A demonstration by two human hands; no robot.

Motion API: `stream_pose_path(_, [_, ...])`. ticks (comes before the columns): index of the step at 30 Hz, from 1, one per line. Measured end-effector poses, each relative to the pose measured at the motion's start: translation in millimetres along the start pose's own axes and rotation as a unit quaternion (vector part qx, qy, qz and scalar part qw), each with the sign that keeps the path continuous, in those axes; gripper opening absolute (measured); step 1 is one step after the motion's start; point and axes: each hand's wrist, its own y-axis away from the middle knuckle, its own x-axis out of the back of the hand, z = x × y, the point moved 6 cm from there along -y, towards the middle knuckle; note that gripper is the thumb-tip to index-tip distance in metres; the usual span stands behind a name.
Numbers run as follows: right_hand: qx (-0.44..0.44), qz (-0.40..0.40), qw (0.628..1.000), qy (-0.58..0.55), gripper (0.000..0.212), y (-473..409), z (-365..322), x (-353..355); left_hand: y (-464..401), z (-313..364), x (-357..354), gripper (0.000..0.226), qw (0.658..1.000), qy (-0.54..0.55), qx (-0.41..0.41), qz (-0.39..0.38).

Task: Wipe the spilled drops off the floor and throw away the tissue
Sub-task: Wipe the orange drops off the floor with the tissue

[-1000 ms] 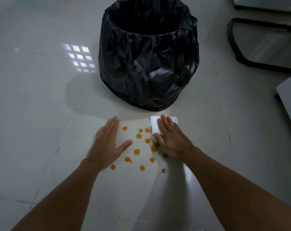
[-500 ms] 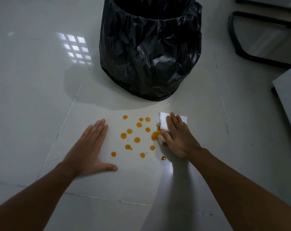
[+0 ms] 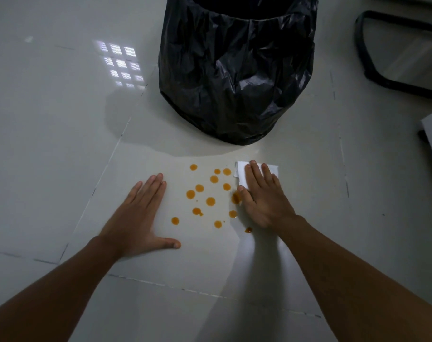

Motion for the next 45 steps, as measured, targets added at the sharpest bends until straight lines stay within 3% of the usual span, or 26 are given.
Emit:
stream_pose_path(24, [-0.120,0.055,0.988,-0.086,0.076,86.4,-40.2,-36.3,14.5,4.7,-8.1,0.136,0.999,0.025,0.036,0.009])
stream_pose_path(29, [-0.136,0.063,0.987,-0.054,0.076,95.8,-53.7,-36.6,13.7,3.2,-9.4,0.135,0.999,0.034,0.035,0.011])
stream_pose_path(33, [-0.081,0.102,0.991,-0.015,0.066,90.8,-41.1,-14.3,15.2,3.0,-9.2,0.133,0.999,0.027,0.032,0.017])
stream_pose_path(37, [0.047,0.039,0.998,-0.010,0.068,92.5,-28.0,-25.7,14.7,2.5,-10.4,0.132,0.999,0.023,0.030,0.021])
stream_pose_path(45, [0.057,0.020,0.998,-0.026,0.082,108.7,-57.5,-47.0,19.8,0.7,-7.1,0.146,1.000,0.025,0.012,-0.001])
